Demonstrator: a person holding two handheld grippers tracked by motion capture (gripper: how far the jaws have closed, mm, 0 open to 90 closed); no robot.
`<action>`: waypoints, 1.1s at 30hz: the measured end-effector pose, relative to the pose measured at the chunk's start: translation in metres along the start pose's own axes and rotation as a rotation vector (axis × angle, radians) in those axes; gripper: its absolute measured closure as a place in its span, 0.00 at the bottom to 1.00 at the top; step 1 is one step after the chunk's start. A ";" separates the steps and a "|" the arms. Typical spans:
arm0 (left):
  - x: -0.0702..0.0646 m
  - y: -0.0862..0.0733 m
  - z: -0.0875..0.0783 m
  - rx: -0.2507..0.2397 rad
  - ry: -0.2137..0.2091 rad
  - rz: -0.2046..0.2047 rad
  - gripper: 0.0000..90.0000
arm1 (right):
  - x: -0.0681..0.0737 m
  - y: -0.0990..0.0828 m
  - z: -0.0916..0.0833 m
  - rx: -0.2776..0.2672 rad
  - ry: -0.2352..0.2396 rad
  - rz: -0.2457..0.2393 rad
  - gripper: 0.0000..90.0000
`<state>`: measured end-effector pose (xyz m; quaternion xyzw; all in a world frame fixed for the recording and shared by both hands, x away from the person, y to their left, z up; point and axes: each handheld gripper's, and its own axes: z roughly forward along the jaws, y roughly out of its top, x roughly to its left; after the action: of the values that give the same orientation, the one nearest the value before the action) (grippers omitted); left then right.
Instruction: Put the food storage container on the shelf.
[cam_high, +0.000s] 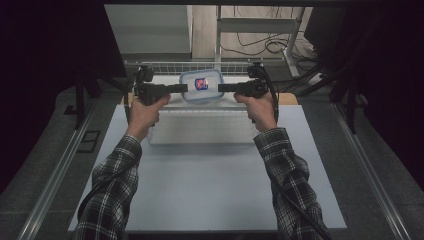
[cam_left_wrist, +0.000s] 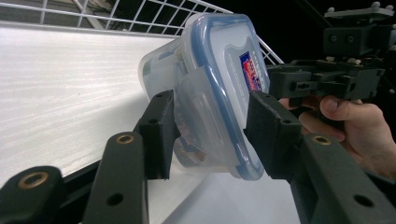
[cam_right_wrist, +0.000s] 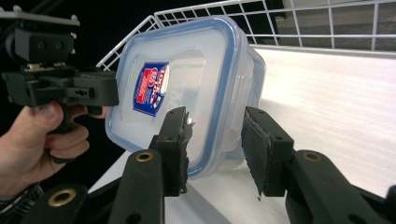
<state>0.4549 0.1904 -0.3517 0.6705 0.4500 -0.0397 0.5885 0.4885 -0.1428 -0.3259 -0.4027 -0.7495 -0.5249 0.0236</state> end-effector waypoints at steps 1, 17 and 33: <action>-0.001 0.001 0.000 0.001 0.010 0.008 0.59 | 0.000 0.000 0.000 0.004 -0.002 -0.004 0.67; -0.016 0.011 0.008 0.006 0.190 0.103 0.61 | 0.012 0.005 0.000 -0.026 -0.113 -0.074 0.70; -0.055 -0.029 -0.012 -0.023 0.221 0.370 0.96 | 0.044 -0.017 -0.027 -0.047 -0.131 -0.269 0.99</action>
<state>0.3974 0.1668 -0.3378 0.7352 0.3816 0.1480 0.5403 0.4374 -0.1412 -0.3071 -0.3325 -0.7840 -0.5135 -0.1053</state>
